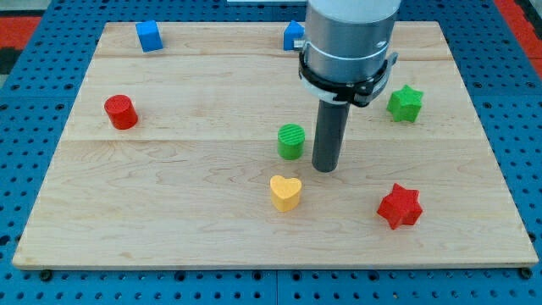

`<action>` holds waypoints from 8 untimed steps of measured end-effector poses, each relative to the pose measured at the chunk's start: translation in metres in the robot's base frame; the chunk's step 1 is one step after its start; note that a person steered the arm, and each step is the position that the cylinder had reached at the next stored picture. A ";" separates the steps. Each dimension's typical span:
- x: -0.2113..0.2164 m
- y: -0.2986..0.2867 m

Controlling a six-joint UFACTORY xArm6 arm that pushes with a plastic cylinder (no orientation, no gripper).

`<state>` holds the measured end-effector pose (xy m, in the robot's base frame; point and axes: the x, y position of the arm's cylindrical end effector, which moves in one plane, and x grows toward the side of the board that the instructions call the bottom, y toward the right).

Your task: Push the green circle parallel to the bottom of the red circle

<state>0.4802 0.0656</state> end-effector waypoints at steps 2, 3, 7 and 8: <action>-0.025 -0.096; -0.080 -0.076; -0.078 -0.201; -0.094 -0.133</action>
<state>0.3864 -0.0676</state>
